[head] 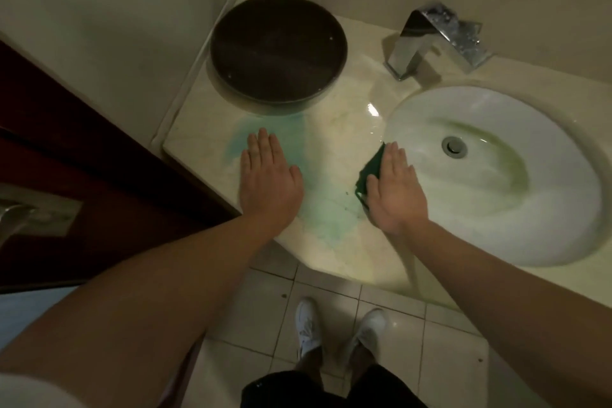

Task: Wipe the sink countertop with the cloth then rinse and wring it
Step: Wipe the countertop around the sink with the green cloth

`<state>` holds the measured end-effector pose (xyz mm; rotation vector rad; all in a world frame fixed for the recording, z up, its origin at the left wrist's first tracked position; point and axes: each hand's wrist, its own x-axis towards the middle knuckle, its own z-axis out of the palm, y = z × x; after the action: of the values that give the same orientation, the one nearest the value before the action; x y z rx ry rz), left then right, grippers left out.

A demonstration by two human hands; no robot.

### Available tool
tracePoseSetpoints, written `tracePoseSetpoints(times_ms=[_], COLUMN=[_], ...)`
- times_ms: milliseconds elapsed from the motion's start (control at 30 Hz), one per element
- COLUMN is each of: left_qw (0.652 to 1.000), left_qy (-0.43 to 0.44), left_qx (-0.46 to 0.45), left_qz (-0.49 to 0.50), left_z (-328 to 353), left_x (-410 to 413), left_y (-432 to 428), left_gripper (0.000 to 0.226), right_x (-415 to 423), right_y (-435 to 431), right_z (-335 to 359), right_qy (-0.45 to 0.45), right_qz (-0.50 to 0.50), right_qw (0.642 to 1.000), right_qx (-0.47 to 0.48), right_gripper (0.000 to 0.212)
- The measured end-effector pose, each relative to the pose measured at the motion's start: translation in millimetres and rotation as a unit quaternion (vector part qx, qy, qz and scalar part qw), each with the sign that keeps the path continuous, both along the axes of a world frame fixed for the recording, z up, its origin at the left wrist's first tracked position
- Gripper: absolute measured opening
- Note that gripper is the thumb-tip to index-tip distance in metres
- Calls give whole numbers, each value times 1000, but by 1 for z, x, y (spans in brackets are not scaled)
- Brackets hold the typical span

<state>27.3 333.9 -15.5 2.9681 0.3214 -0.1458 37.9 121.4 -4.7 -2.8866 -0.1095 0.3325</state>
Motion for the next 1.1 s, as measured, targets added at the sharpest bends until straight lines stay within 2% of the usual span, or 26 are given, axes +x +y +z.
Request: tracePoseSetpoints(times_ms=[300, 467, 567, 667, 800, 1000, 1100], left_qw=[1000, 997, 997, 999, 1000, 1000, 1000], left_qy=[-2, 27, 23, 9, -2, -5, -5], left_qx=[1, 67, 62, 31, -8, -10, -8], left_qz=[0, -34, -37, -27, -8, -11, -8], left_z=[0, -8, -8, -7, -5, -4, -5], left_x=[0, 3, 3, 3, 3, 1, 1], left_y=[-2, 8, 10, 7, 4, 3, 3], left_gripper=[71, 64, 62, 62, 66, 65, 65], right_x=[23, -2, -12, -33, -59, -89, -85], right_y=[73, 126, 120, 108, 92, 53, 30], right_z=[10, 9, 5, 2, -2, 4, 8], right_qy=[30, 20, 12, -29, -28, -8, 3], right_qz=[-96, 1, 31, 79, 147, 257, 284], right_qw=[994, 998, 997, 995, 989, 965, 958], right_qx=[-33, 53, 71, 45, 8, -45, -40], right_gripper=[72, 69, 65, 62, 67, 67, 64])
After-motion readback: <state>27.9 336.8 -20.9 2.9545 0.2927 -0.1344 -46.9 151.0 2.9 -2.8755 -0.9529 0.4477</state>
